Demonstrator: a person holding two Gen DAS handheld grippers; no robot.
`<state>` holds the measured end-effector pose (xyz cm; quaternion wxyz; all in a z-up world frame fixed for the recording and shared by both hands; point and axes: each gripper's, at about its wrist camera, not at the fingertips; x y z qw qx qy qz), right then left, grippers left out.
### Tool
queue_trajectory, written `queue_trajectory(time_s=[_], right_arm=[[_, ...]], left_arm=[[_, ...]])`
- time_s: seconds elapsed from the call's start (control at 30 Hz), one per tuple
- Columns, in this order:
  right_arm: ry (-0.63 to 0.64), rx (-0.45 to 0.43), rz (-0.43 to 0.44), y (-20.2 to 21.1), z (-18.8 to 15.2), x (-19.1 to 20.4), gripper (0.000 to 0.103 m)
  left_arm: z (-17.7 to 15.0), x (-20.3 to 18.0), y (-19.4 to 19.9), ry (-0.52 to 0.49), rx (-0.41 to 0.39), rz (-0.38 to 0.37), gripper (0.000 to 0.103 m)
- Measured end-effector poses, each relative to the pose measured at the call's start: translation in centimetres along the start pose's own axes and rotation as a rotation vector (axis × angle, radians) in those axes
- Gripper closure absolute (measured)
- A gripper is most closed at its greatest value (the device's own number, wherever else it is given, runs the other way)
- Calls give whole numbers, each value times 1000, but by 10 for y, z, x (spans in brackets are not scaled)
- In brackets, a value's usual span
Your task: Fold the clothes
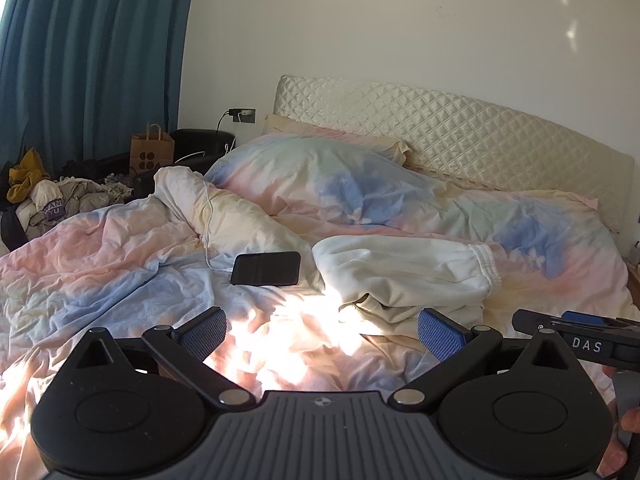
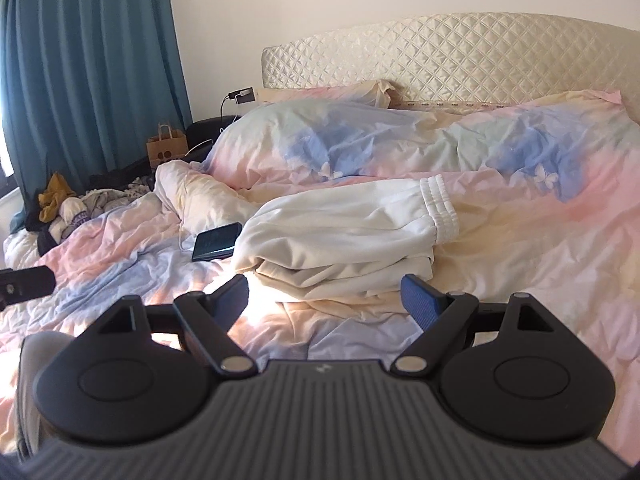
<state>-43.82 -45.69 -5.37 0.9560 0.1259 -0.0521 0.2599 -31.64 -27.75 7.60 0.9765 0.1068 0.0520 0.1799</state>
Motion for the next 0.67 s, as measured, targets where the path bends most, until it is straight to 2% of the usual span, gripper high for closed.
queue_trajectory(time_s=[0.3,0.67], right_arm=[[26,-24,4,19,0,12,18],[46,-16,-7,20,1,14,18]], left_arm=[[-2,5,6,-10,-15,35,0],[-2,5,10,-19,-23,41,0]])
Point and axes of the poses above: each gripper's, at about its wrist camera, not at the fingertips, and y roughly against the way its jaws point, x to its left, z to its top, and after that the axes turned 14 degrees about -x, right-handed
